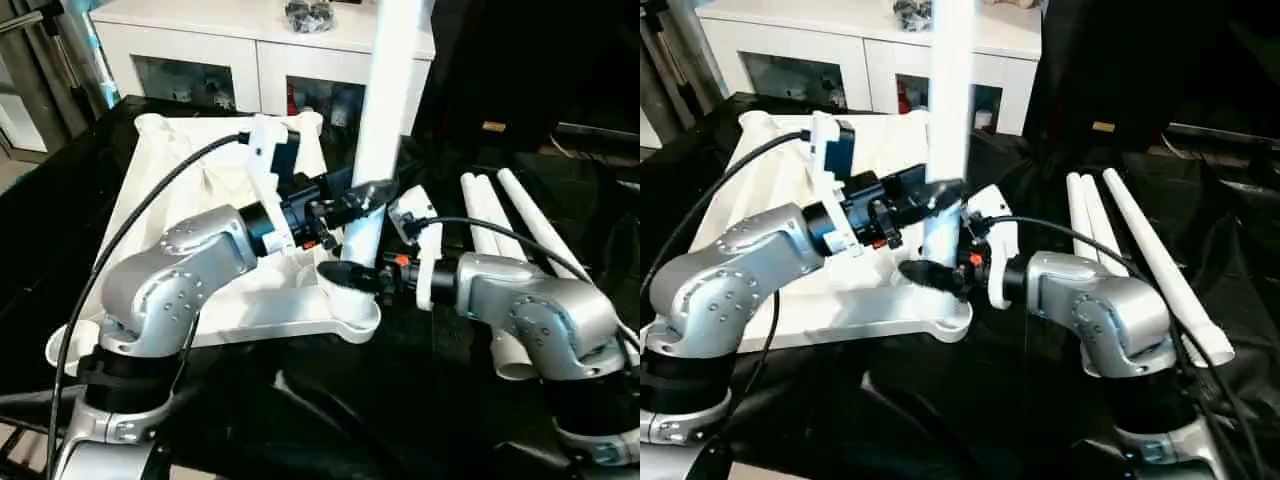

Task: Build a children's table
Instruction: Pick table leg

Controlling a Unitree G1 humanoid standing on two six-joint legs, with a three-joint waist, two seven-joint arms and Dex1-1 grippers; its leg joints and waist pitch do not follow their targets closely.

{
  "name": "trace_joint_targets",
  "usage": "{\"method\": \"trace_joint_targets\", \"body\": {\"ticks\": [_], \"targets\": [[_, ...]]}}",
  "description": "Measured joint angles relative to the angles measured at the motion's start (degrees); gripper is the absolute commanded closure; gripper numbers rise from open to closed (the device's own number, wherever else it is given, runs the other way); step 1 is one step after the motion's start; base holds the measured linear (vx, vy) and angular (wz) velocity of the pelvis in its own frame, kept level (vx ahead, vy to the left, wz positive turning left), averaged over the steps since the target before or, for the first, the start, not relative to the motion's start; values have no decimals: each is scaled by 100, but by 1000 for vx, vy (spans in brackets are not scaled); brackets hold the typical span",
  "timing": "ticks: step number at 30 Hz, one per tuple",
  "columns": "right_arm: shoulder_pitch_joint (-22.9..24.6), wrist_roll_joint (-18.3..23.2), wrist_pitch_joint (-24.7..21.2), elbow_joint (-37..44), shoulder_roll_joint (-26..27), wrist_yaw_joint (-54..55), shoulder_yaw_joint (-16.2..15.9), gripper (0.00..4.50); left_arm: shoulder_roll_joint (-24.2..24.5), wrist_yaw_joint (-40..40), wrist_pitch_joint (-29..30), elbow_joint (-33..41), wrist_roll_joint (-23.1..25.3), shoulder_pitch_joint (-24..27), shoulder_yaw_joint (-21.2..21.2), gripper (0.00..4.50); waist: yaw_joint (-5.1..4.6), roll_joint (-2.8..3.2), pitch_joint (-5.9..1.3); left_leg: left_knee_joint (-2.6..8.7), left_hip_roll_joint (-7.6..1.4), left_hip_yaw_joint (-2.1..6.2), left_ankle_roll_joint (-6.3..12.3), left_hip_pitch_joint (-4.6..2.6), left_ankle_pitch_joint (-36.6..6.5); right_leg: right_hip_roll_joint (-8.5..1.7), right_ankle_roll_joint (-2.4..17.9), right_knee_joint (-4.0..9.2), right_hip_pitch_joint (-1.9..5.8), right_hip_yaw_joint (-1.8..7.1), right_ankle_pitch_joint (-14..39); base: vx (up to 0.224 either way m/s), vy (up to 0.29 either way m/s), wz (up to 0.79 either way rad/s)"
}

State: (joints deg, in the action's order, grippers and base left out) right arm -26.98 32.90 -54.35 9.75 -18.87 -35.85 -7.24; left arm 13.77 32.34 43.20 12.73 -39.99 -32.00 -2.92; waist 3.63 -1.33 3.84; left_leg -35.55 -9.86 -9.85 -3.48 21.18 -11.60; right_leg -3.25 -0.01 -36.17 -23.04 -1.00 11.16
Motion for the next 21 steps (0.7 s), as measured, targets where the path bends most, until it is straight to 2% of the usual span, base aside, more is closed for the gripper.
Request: {"method": "trace_joint_targets", "body": {"ticks": [2, 8, 10, 12, 15, 18, 21], "targets": [[11, -37, 109, -72, 48, 147, 52, 257, -3, 3, -217, 0, 82, 7, 2, 152, 0, 0, 0, 0, 0, 0, 0, 0, 0, 0, 0, 0, 0, 0, 0, 0, 0, 0], [70, -210, 362, -207, 275, 528, 258, 257, -68, -45, -1073, -10, 509, 171, 71, 150, -18, 3, -1, 1, -1, 0, -1, 0, 0, 0, 0, 1, 0, 0, 0, 0, 0, 0], [83, -347, 524, -234, 273, 656, 274, 257, 269, 182, -1203, -43, 690, 335, -17, 150, -34, 4, -2, 1, -2, 0, -1, -2, 0, 3, -1, 0, -1, 0, 0, 0, 0, 0], [151, -503, 683, -351, 211, 741, 315, 257, 719, 537, -1296, -159, 959, 525, -232, 150, -24, 5, -3, 1, -2, 0, -2, -4, 1, 3, -1, -1, 0, 0, 0, 0, 0, 0], [281, -683, 897, -440, 188, 802, 314, 257, 1408, 1238, -1604, -338, 1504, 854, -937, 150, -8, 10, -1, 1, -2, 0, -3, -2, 1, 2, -2, 0, -1, 1, 1, 0, 0, 0], [274, -766, 1032, -434, 199, 800, 315, 257, 1629, 1735, -1922, -655, 1973, 980, -1576, 150, 4, 11, -1, 1, -1, 0, -3, -2, 1, 1, -3, 0, 0, 1, -1, 0, 0, 0], [292, -778, 1120, -433, 203, 794, 314, 257, 1676, 2015, -2273, -1022, 2339, 947, -1877, 150, -11, 23, -4, 1, -1, 0, -8, -6, 4, 1, -3, -2, 0, 1, -5, 0, 0, 0]]}}
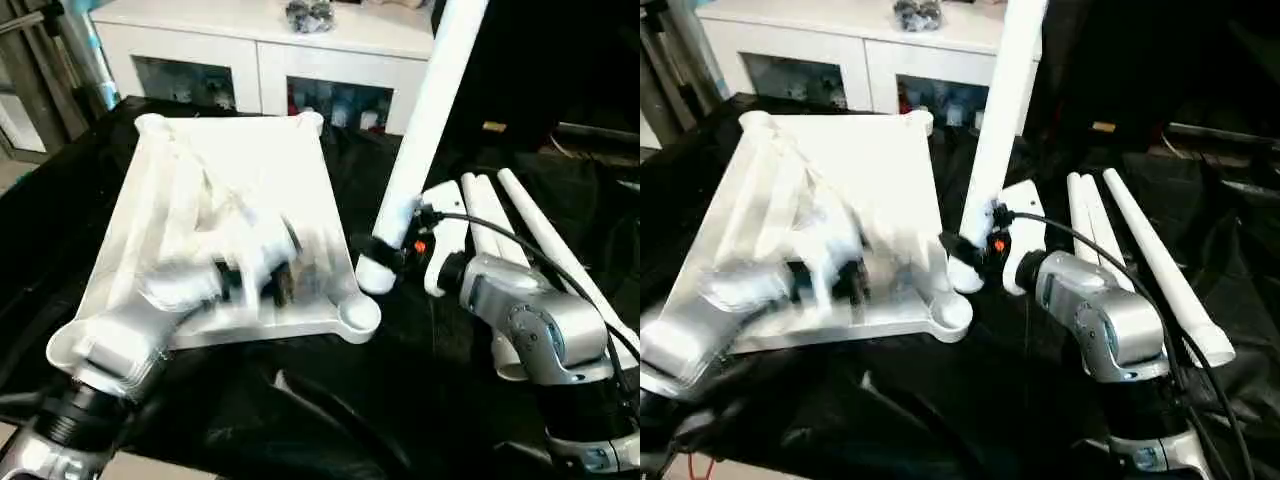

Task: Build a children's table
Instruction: Pick table leg, then insert table leg to table base

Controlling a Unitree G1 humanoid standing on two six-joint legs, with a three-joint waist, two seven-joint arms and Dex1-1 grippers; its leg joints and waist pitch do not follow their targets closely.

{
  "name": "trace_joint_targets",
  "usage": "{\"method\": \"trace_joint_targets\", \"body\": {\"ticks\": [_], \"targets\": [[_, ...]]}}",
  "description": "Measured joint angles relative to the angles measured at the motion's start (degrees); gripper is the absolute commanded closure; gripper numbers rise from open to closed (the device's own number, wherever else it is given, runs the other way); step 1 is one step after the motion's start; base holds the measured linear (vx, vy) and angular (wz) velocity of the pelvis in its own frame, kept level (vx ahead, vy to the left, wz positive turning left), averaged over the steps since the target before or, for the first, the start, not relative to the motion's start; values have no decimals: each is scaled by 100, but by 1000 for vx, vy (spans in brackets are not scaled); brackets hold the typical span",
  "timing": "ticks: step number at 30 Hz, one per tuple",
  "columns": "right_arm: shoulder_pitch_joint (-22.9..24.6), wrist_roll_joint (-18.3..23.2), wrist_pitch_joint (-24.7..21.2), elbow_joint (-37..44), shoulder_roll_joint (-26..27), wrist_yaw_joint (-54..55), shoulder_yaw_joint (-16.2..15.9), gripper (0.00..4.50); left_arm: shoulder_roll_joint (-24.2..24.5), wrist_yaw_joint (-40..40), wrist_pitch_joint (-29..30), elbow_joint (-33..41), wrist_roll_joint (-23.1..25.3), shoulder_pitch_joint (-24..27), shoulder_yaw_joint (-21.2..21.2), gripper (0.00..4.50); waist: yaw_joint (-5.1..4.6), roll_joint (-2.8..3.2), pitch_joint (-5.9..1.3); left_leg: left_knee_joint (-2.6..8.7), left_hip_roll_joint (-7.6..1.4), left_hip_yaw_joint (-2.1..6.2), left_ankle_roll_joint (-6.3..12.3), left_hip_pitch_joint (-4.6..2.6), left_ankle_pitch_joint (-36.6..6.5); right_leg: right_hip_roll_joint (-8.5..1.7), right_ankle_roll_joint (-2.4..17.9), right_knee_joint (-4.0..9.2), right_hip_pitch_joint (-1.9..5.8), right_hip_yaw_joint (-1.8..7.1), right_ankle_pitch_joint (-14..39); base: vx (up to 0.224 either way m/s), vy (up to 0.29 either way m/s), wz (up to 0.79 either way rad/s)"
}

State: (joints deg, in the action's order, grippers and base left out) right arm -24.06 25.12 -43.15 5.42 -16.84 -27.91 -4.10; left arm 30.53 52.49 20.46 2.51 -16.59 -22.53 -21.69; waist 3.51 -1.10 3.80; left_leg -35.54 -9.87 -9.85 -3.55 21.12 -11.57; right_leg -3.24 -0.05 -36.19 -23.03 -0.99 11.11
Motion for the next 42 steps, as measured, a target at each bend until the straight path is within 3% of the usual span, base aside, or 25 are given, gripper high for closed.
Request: {"method": "trace_joint_targets", "body": {"ticks": [2, 3, 14, 36, 42], "targets": [[8, -2, 6, 0, 0, 3, 0, 257, -3, 105, -216, -384, 185, -52, -98, 150, -8, 4, 0, 0, -1, 0, -4, -4, 2, 1, 1, -6, 0, 0, -1, 0, 0, 0], [17, -11, 7, 0, 0, 12, 0, 257, -32, 160, -284, -556, 188, -73, -98, 179, -11, 7, -1, 0, -1, 0, -4, -4, 2, 1, 2, -7, 0, 0, -2, 0, 0, 0], [365, -96, 79, 297, -145, -157, -101, 257, 102, 843, -853, -1923, 530, -397, -184, 263, -16, 46, -9, 0, -1, 0, -7, -5, 4, 1, 6, -6, 0, 0, -6, 0, 0, 0], [468, -100, 40, 300, -323, -389, -182, 257, 174, 1245, -1507, -2331, 1013, -409, -243, 447, -27, 84, -35, 1, -2, 0, -7, -20, 4, 0, 14, -10, 8, 1, -11, 0, 0, 0], [466, -47, -165, 298, -441, -621, -224, 257, -26, 1148, -1045, -2159, 1008, -398, -166, 450, -17, 87, -37, 1, -1, -1, -7, -19, 4, -1, 17, -8, 10, 3, -13, 0, 0, 0]]}}
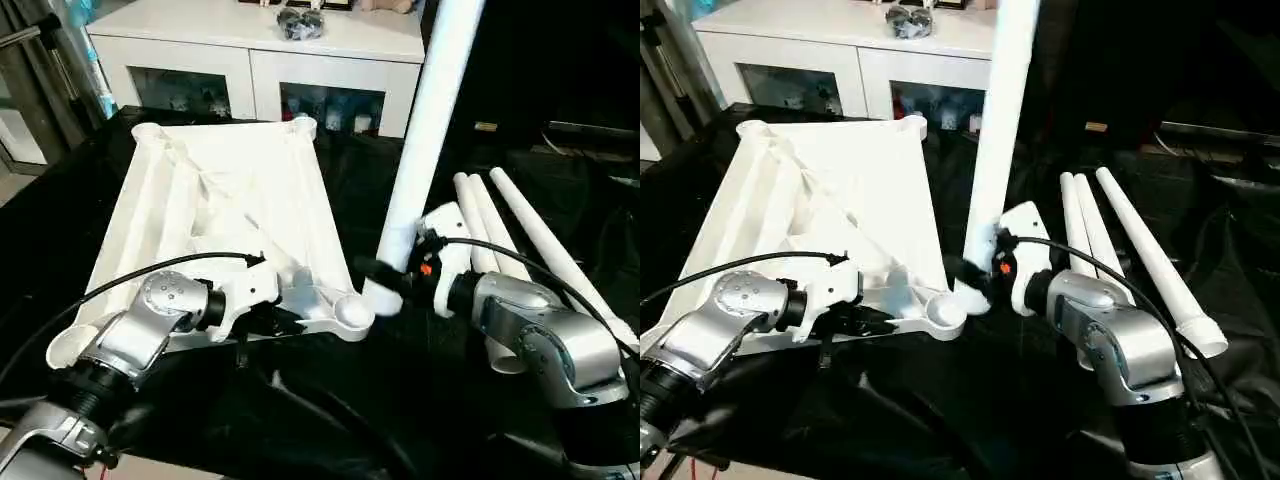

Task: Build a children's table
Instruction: Insert table leg to table base

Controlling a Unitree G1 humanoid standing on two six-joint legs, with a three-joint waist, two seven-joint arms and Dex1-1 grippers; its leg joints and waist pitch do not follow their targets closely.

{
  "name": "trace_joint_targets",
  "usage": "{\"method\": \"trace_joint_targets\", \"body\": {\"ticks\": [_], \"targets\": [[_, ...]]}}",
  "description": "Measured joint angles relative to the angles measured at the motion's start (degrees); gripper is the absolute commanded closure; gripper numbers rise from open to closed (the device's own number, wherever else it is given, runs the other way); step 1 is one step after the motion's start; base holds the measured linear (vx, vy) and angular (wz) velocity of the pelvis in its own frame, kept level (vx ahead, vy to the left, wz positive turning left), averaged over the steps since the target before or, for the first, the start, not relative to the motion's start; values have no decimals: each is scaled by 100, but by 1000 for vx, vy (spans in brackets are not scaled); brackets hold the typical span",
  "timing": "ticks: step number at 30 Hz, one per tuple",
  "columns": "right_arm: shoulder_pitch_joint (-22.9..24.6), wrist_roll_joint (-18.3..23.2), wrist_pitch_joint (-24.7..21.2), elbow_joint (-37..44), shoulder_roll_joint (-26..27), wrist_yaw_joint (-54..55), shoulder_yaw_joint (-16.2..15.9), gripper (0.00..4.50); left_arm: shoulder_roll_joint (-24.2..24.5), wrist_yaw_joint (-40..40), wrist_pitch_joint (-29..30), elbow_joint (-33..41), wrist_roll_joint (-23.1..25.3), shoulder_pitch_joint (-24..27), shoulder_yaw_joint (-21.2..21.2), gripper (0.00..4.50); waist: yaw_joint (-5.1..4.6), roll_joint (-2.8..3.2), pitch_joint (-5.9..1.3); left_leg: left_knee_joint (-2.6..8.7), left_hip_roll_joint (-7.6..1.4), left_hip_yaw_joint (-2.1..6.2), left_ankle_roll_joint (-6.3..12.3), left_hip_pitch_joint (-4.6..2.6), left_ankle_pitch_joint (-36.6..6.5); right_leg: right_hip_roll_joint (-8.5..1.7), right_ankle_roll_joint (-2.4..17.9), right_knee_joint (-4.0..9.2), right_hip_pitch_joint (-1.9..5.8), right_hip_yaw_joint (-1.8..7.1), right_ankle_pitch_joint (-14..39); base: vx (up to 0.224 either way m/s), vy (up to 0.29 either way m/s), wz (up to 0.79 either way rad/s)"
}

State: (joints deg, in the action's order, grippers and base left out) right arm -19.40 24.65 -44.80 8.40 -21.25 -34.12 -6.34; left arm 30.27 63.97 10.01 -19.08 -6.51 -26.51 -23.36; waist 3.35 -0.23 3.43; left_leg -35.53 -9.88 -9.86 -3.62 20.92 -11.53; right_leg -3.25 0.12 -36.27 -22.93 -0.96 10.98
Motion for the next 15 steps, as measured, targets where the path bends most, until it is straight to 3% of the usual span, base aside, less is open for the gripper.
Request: {"method": "trace_joint_targets", "body": {"ticks": [9, 15], "targets": [[-75, -203, 250, -475, 44, -107, -161, 257, -699, -588, 397, 106, 195, -47, -13, 450, 39, 31, -21, 0, 2, -3, 1, 11, 0, -4, -4, 5, 0, 0, 2, 0, 0, 0], [-245, -339, 493, -754, 87, -122, -265, 257, -824, -712, 521, 75, 282, -94, -5, 450, 29, 29, -24, 0, 2, -4, 2, 9, 0, -4, -6, 6, 2, 0, 4, 0, 0, 0]]}}
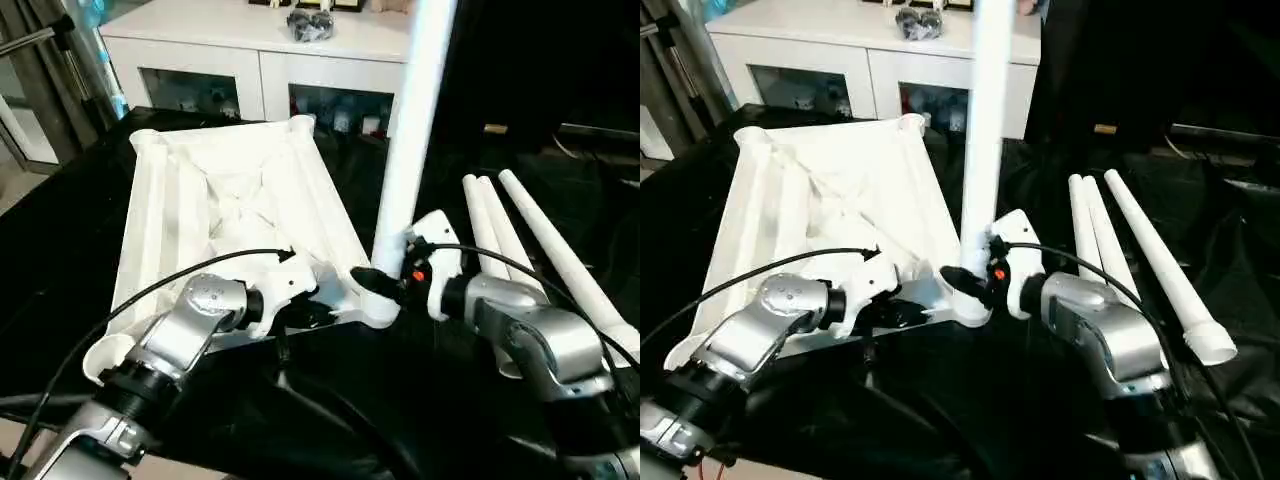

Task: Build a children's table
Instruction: Insert table leg to table base

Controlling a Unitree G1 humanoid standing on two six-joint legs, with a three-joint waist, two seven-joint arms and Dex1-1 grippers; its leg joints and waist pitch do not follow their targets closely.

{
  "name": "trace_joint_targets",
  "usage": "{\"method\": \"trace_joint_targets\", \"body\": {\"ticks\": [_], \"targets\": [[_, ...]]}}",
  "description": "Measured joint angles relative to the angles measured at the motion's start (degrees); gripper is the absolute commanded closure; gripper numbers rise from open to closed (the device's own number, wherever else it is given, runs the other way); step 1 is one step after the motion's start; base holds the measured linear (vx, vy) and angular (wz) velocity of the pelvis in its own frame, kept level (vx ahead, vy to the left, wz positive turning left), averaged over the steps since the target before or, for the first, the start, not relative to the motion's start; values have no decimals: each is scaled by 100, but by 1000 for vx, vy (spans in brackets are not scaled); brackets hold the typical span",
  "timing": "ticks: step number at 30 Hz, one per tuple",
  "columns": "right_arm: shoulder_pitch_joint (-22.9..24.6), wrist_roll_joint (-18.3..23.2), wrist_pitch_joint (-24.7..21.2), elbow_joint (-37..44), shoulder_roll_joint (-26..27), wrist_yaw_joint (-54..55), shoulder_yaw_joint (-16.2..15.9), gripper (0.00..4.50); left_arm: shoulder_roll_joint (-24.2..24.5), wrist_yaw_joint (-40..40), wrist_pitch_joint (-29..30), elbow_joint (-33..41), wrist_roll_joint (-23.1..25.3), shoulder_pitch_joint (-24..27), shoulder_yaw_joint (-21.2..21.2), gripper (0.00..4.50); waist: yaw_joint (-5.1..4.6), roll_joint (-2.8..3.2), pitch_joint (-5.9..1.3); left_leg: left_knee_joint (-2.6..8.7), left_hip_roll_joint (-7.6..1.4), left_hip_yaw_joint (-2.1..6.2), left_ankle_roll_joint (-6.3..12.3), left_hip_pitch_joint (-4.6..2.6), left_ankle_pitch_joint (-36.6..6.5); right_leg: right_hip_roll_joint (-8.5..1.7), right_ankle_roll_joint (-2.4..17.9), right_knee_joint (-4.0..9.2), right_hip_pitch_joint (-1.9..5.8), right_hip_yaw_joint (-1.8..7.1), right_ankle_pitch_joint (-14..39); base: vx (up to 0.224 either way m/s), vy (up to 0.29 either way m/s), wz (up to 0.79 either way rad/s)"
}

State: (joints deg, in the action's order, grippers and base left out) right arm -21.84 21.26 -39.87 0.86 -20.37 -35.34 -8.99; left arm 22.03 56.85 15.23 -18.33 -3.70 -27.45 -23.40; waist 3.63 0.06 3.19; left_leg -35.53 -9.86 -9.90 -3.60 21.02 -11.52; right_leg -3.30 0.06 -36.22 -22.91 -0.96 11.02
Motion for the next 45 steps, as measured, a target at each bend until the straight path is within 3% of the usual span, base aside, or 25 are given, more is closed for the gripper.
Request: {"method": "trace_joint_targets", "body": {"ticks": [8, 18, 22, 37, 45], "targets": [[-179, -256, 385, -515, 113, -7, -30, 257, 9, 61, 37, 23, 12, -5, 8, 450, -8, -6, -3, 0, 0, 0, 0, 4, 0, 0, -1, 1, 0, 0, 1, 0, 0, 0], [-273, -291, 581, -848, 230, -142, 16, 259, -13, 70, 162, 31, 15, -4, 61, 450, -25, -17, -8, 0, 0, 0, 1, 2, 0, 0, -3, 2, 0, 0, 2, 0, 0, 0], [-138, -228, 694, -901, 348, -140, 212, 259, -28, 76, 195, 31, 16, -4, 71, 450, -25, -20, -12, 0, 0, 0, 1, 2, -1, 0, -6, 6, 1, 0, 4, 0, 0, 0], [516, 35, 1783, -1281, 800, 6, 789, 259, -147, 24, 177, -80, 116, -9, 62, 450, -19, 14, -55, 3, 1, 0, 17, -6, -11, -2, -27, 40, 36, 0, 17, 0, 0, 0], [822, 147, 2352, -1413, 1076, 138, 1029, 259, -257, -13, 69, -239, 143, -21, 51, 450, -27, 76, -93, 53, 6, -2, 25, -21, -16, -3, -38, 127, 93, 0, 23, 0, 0, 0]]}}
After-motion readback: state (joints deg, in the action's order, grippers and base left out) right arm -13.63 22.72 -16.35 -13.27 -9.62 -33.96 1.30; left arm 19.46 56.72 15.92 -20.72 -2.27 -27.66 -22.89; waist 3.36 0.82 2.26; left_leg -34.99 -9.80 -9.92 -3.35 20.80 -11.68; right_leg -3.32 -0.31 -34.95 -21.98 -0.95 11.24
